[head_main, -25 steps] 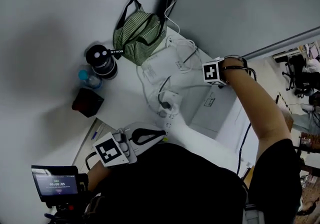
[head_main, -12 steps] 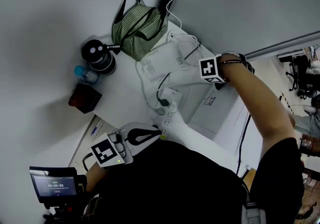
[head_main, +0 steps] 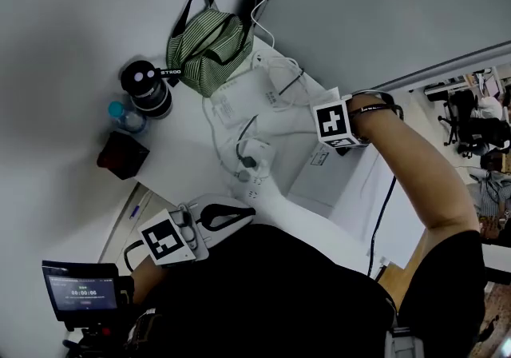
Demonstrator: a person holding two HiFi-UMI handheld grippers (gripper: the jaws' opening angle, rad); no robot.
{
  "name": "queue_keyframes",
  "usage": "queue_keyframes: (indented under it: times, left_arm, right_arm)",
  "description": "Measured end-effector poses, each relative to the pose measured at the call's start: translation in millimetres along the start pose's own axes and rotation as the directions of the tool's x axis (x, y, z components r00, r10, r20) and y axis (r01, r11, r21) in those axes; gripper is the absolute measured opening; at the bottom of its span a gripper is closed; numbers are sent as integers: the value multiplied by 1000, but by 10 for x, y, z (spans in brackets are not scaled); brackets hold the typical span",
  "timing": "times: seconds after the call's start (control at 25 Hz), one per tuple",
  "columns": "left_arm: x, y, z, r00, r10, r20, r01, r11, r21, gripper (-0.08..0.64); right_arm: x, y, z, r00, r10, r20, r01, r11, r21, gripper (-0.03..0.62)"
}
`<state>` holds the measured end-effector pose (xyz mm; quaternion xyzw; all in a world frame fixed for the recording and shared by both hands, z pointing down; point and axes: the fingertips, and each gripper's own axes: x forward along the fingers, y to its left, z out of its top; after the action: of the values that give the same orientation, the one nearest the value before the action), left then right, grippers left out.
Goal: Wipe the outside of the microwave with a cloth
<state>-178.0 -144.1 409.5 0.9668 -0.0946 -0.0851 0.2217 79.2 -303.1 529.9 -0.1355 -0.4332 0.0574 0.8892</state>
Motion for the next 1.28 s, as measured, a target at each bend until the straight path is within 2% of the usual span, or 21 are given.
queue_keyframes:
  times: [0.28,0.44,0.56,0.72,0.8,0.92,1.04,1.28]
  left_arm:
    - [-375,208,-227,996,89,-4,-89,995,-44,3]
    - [-438,233,-267,994,106,5,-105,993,-48,3]
    - [-381,174,-183,996,88,17,-87,996,-26,3]
    - [-250,87,-29,998,51,29,-51,999,9,3]
    - [-171,33,27,999,25,35,-26,999,21,3]
    - [-90,-53,28,1000,-5,30,4,1000,28,3]
    - [-130,-52,-25,1000,1,26,-1,1000,13,3]
    - [-419,66,-246,997,71,23,-70,997,-35,3]
  right_arm:
    - [965,-269,769,994,75,-77,-77,997,-20,51]
    - [1094,-350,917,997,67,-25,-67,998,8,51]
    - [668,-134,696,994,84,67,-86,996,28,54]
    - [-400,380,171,982,58,180,-58,998,-9,54]
    - [-686,565,-31,986,35,162,-31,999,-25,54]
    - [-552,656,-54,996,20,86,-15,999,-52,55]
    - [-299,603,216,998,23,66,-19,997,-72,54]
    - [660,437,1124,992,115,52,-111,991,-71,49]
